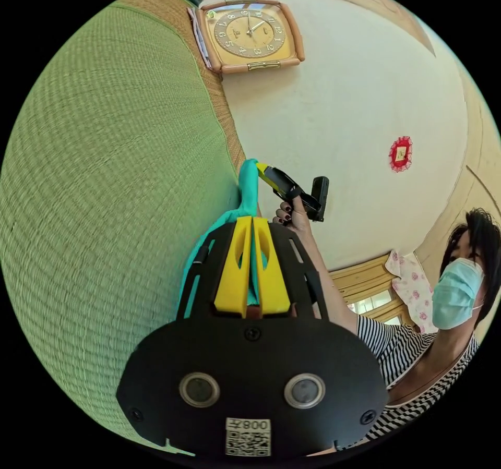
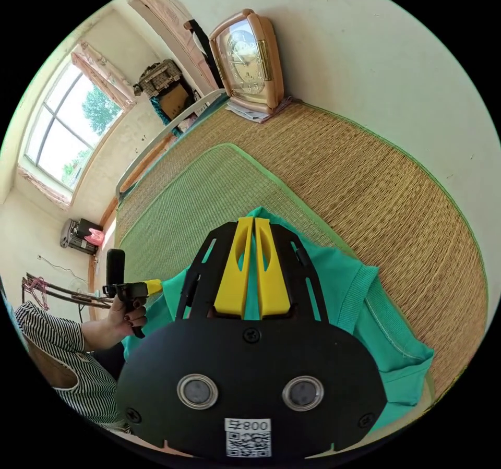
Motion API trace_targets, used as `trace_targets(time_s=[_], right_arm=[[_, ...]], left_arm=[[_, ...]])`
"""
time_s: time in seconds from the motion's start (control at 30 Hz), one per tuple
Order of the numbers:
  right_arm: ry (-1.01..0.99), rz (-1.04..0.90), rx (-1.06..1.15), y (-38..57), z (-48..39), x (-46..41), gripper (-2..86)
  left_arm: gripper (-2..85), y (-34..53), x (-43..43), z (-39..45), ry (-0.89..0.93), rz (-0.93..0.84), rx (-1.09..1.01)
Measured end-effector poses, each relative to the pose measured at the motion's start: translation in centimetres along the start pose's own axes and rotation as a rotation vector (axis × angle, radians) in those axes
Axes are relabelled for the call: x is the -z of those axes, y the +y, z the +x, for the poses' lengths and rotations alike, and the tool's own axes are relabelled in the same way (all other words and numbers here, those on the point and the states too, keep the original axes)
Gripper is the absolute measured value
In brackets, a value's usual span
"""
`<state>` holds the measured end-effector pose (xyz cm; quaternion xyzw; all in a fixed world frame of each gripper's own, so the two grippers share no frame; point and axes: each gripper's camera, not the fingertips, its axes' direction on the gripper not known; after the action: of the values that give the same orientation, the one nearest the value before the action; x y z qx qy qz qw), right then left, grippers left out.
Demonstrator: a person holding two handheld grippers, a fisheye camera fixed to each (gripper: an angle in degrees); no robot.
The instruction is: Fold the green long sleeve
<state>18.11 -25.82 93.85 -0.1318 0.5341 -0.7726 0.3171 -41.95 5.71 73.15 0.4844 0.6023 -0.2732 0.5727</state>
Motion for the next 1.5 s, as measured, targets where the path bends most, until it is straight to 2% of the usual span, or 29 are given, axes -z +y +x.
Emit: trace_targets(time_s=[0.13, 0.23, 0.3, 0.4, 0.47, 0.6, 0.67, 0.87, 1.0, 1.13, 1.37, 1.43, 1.5], right_arm=[[0.047, -0.097, -0.063, -0.3, 0.5, -3.4, 0.3], [0.036, -0.024, -0.104, 0.5, 0.7, -3.0, 0.3], [0.034, 0.093, -0.100, 1.4, 0.0, -0.9, 0.2], [0.015, 0.163, -0.021, 2.7, -1.9, 0.4, 0.2], [0.067, 0.129, 0.024, 2.9, -3.2, -0.5, 0.1], [0.279, -0.105, 0.055, 2.3, -4.7, -5.9, -0.1], [0.291, -0.050, 0.064, 2.7, -5.2, -6.0, 0.0], [0.207, -0.039, 0.011, 4.0, -4.8, -4.2, 0.0], [0.181, 0.044, 0.035, 8.5, -6.7, -1.0, 0.0], [0.137, 0.022, 0.018, 14.6, -7.9, 1.1, 0.0], [0.266, -0.016, -0.227, 28.9, -7.6, 4.8, 0.1], [0.203, -0.016, -0.277, 30.9, -6.9, 4.8, 0.1], [0.156, 0.027, -0.308, 32.1, -6.7, 6.1, 0.1]], left_arm=[[0.1, -1.2, 0.5, -1.1, -0.064, 0.016, 0.053], [0.1, -1.8, 1.5, -0.9, -0.036, 0.049, 0.050], [0.1, -2.2, 1.5, -0.1, -0.040, 0.038, 0.014], [0.1, -3.3, -0.2, 1.9, -0.044, -0.044, -0.076], [0.1, -4.4, -2.5, 3.7, -0.131, -0.148, -0.175], [0.1, -6.3, -5.3, 5.3, -0.355, -0.256, -0.275], [0.1, -7.1, -6.7, 5.1, -0.463, -0.327, -0.291], [0.1, -7.8, -6.6, 6.1, -0.370, -0.236, -0.266], [0.1, -8.6, -8.5, 5.9, -0.465, -0.309, -0.274], [0.2, -9.4, -8.3, 7.5, -0.401, -0.295, -0.278], [0.1, -8.5, -9.5, 8.7, -0.474, -0.376, -0.290], [0.1, -8.7, -9.5, 9.2, -0.461, -0.393, -0.240], [0.1, -8.6, -9.3, 10.9, -0.471, -0.375, -0.275]])
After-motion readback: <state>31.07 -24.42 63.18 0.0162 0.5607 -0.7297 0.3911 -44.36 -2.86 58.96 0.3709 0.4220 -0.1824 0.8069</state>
